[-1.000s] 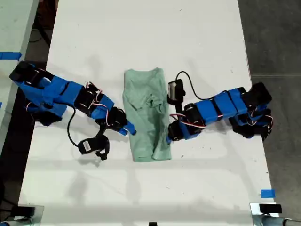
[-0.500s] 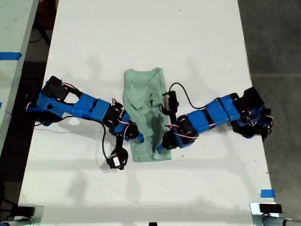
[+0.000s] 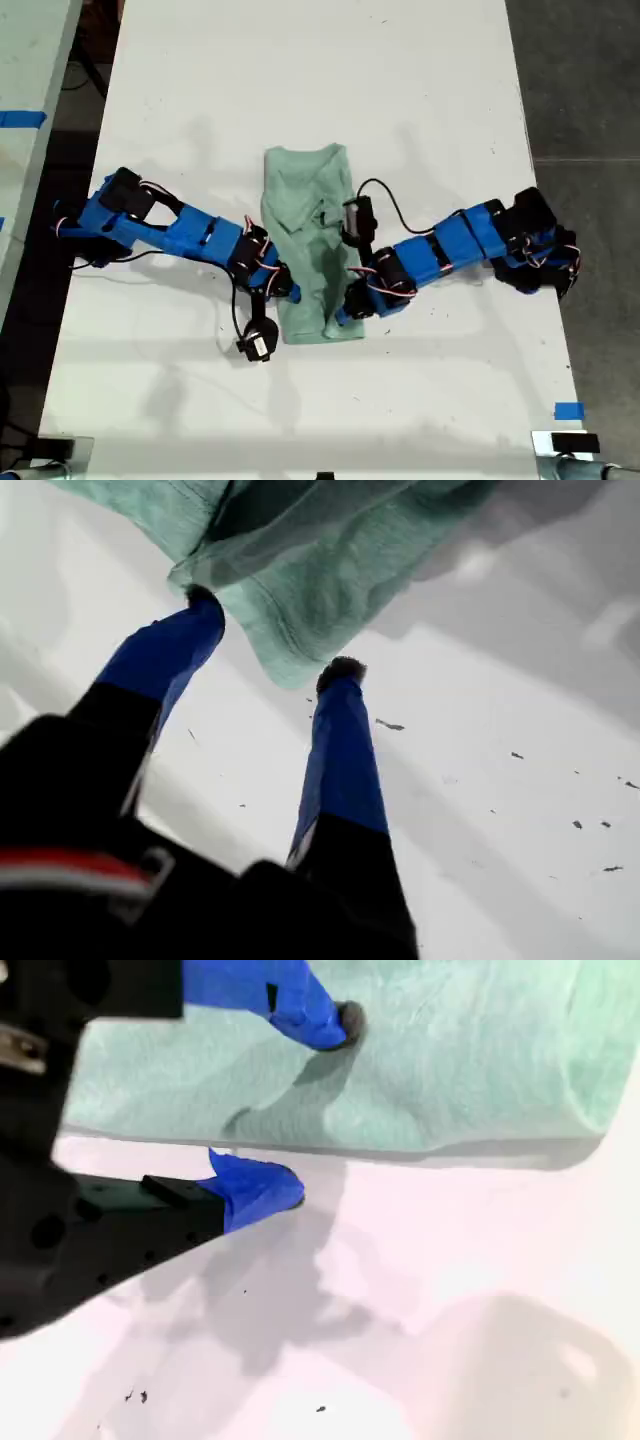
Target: Fold t shirt
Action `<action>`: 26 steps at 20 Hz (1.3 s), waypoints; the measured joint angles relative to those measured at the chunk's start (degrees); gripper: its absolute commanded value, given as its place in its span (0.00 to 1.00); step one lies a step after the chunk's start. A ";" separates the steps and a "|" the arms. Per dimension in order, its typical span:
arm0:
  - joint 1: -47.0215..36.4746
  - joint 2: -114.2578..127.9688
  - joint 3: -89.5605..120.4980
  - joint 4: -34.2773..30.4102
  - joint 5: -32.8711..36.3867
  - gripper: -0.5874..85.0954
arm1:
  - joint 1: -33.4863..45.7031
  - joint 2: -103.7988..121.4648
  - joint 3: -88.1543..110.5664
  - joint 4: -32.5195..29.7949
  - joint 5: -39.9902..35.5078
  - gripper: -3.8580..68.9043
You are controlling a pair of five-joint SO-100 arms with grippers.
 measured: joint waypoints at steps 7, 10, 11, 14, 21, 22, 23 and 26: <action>0.00 -3.08 -0.18 -3.69 -0.70 0.23 | 0.00 -4.04 0.09 -3.25 0.09 0.34; 0.00 -3.87 -0.26 -5.71 -0.62 0.13 | 0.00 -4.39 0.09 -3.25 0.53 0.34; 0.18 -3.87 -0.26 -6.50 -0.44 0.03 | 0.00 -4.39 0.09 -3.25 0.53 0.34; 0.79 -4.04 -0.62 -8.26 -0.26 0.00 | 0.00 -4.39 0.09 -3.25 0.62 0.33; 0.88 -4.22 -1.49 -9.23 1.41 0.00 | 0.00 -6.94 0.09 -3.96 1.23 0.34; 0.97 -4.22 -1.49 -9.23 1.41 0.00 | 0.00 -7.47 0.09 -4.13 1.76 0.29; 0.97 -4.22 -1.49 -9.23 1.41 0.00 | 0.00 -8.09 0.09 -4.48 2.20 0.16; 0.97 -4.22 -1.49 -9.23 1.41 0.00 | 0.00 -8.61 -0.18 -5.80 3.16 0.07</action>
